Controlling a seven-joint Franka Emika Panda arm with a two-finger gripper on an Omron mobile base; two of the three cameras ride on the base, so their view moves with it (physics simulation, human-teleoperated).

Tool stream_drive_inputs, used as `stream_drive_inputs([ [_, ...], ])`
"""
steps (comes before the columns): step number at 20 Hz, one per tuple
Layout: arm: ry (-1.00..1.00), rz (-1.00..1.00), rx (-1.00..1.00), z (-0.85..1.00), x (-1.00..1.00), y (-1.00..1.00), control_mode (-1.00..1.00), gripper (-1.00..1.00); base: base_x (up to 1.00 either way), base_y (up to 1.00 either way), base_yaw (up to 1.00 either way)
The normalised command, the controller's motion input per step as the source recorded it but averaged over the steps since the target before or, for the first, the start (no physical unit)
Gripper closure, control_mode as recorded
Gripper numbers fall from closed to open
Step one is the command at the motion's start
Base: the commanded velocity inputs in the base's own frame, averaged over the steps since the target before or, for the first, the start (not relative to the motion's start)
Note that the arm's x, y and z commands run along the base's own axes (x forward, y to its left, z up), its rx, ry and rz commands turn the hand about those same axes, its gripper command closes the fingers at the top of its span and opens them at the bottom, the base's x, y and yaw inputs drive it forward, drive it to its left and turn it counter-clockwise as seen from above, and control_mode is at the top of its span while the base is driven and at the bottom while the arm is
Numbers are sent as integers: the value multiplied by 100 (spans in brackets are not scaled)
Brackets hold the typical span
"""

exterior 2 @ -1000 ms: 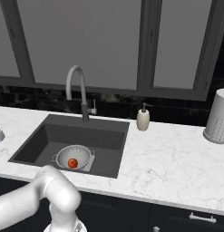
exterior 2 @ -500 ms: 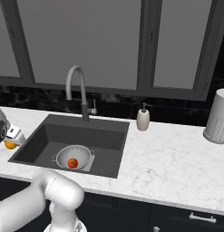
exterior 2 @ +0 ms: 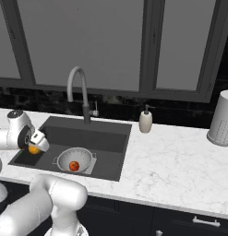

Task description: Put the colander in the sink, put the apple, orange, tangerine in the colander, and turn on the sink faucet and pour water over the colander.

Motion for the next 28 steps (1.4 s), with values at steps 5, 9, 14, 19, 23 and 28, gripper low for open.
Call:
stream_drive_inputs([
  [5,0,-6,0,-7,12,-100,-100,100,0,0,0],
  [9,0,0,0,-18,25,-66,-100,100,0,0,0],
  [14,0,0,0,-17,35,-7,-100,100,0,0,0],
  [19,0,0,-1,-19,40,0,-100,100,0,0,0],
  [23,0,0,-4,-28,29,0,-100,100,0,0,0],
  [28,0,0,-5,-31,14,0,-100,100,0,0,0],
])
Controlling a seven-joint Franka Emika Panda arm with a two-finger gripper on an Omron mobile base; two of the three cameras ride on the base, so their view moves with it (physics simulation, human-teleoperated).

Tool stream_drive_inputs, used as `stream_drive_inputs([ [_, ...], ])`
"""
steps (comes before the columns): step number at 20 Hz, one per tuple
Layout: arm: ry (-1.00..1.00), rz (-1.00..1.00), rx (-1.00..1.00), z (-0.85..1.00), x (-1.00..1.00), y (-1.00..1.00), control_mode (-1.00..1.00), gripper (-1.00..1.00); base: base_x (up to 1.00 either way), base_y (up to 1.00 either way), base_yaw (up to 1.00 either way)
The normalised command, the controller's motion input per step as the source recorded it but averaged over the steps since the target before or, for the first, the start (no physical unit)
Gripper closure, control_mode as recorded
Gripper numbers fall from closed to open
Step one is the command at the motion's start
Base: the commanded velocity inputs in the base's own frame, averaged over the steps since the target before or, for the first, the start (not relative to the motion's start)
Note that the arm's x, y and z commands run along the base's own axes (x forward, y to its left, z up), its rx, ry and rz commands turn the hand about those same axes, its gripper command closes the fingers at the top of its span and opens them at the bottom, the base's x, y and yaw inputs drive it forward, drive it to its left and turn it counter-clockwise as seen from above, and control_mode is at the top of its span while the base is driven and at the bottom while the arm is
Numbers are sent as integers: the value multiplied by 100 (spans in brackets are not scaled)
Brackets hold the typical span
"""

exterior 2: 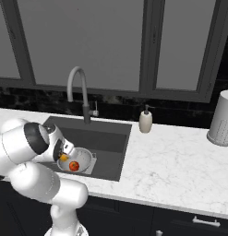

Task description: Put the colander in the sink, put the apple, orange, tangerine in the colander, and turn on the sink faucet and pour water over the colander.

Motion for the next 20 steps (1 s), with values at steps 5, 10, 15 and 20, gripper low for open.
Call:
stream_drive_inputs([
  [5,0,0,-3,-24,11,0,-100,100,0,0,0],
  [10,0,0,-1,-19,20,0,-100,-100,0,0,0],
  [15,0,0,0,-3,6,0,-100,-100,0,0,0],
  [20,-3,0,0,35,-5,0,-100,-100,0,0,0],
])
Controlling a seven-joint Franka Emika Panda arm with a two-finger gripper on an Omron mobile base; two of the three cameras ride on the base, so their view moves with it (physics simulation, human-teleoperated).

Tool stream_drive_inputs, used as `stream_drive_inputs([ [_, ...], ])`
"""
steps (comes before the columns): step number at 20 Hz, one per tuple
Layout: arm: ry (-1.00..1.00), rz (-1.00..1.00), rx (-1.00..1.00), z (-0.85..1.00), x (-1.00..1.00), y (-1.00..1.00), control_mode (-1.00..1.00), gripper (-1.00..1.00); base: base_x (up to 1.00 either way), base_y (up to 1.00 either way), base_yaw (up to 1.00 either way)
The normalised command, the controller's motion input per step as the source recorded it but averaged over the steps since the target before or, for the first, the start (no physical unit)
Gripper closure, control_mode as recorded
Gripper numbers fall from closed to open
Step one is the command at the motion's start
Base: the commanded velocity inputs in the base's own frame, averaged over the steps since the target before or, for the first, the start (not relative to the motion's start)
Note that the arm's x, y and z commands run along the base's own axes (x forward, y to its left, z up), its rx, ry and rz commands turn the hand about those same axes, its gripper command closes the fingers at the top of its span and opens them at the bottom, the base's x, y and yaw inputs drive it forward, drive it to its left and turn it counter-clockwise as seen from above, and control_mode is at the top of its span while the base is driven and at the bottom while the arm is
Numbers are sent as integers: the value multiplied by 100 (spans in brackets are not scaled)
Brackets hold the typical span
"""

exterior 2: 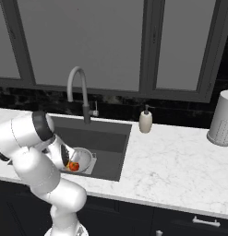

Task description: Put the colander in the sink, put the apple, orange, tangerine in the colander, and turn on the sink faucet and pour water over the colander.

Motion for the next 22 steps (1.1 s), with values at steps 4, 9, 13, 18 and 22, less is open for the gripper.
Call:
stream_drive_inputs([
  [4,-7,0,2,90,-17,-14,-100,-100,0,0,0],
  [9,-2,0,11,100,-5,-48,-100,-100,0,0,0],
  [13,6,0,13,100,0,-68,-100,-100,0,0,0],
  [18,14,0,6,91,0,-68,-100,-100,0,0,0],
  [22,17,0,0,55,0,-80,-100,-100,0,0,0],
])
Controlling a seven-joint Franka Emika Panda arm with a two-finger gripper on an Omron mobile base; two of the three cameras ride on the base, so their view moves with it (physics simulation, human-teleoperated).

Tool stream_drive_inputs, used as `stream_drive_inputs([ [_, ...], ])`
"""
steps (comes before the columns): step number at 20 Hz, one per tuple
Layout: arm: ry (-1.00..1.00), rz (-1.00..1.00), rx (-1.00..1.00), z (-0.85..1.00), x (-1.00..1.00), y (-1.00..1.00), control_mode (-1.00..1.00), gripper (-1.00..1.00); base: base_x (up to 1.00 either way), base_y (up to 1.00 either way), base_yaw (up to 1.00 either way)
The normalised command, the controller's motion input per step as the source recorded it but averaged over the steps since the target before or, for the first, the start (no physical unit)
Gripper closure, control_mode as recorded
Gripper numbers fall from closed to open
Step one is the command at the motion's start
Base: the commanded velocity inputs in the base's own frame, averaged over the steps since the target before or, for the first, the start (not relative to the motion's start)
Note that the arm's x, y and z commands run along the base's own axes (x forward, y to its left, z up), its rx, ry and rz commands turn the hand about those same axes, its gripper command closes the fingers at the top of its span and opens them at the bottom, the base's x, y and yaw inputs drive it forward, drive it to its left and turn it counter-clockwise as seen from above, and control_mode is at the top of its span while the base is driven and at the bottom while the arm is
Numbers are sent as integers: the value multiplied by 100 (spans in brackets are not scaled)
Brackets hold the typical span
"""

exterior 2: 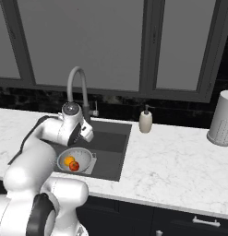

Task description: Put the colander in the sink, put the apple, orange, tangerine in the colander, and turn on the sink faucet and pour water over the colander.

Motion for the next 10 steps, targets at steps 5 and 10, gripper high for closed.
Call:
stream_drive_inputs([
  [5,9,0,9,13,12,-59,-100,-100,0,0,0],
  [10,0,0,18,0,45,-17,-100,-100,0,0,0],
])
